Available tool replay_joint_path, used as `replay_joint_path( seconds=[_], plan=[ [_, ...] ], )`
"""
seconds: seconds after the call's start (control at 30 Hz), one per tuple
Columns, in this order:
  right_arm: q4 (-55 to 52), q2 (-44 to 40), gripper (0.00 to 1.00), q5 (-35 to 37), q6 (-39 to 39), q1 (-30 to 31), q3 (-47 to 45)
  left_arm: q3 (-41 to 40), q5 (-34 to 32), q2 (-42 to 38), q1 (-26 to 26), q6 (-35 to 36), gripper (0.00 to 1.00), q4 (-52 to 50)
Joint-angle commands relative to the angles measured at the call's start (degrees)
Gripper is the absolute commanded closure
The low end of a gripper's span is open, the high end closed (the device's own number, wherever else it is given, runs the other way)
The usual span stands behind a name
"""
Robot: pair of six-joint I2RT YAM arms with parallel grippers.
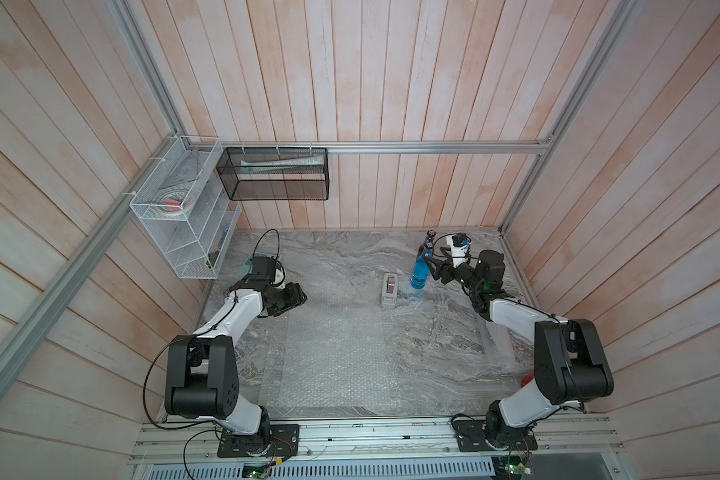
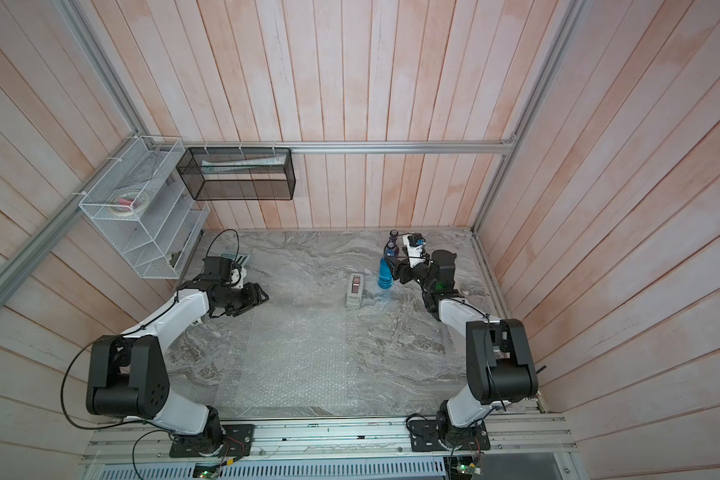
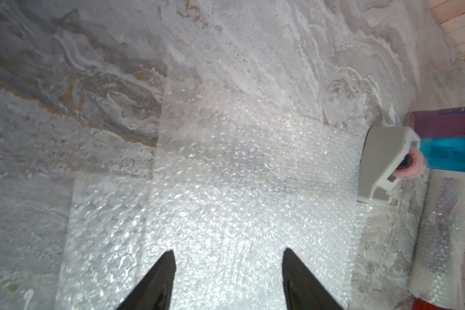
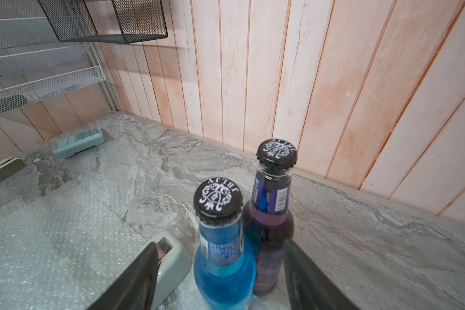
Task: Wrap wine bottles in bubble wrap
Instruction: Pick up the wine bottle from the center of the board.
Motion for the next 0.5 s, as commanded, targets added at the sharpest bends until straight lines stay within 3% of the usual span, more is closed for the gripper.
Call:
replay_joint_path(
  seconds=[0.0, 0.17, 0.47],
  plan=[
    [2.2, 2.42, 0.32, -1.58, -1.11, -0.11, 2.75, -1.29, 1.99, -2.1, 0.72, 0.69, 0.33, -1.08],
    [2.43, 4.64, 0.47, -1.28, -2.43, -0.11, 4.48, -2.37, 6.44, -3.99, 0.7, -0.96, 0.31, -0.97],
    [4.47, 8.44, 0.52, -2.28, -1.51, 0.32, 7.35, -6.7, 12.62, -9.02, 0.73, -3.85, 0.28, 0.81]
  ],
)
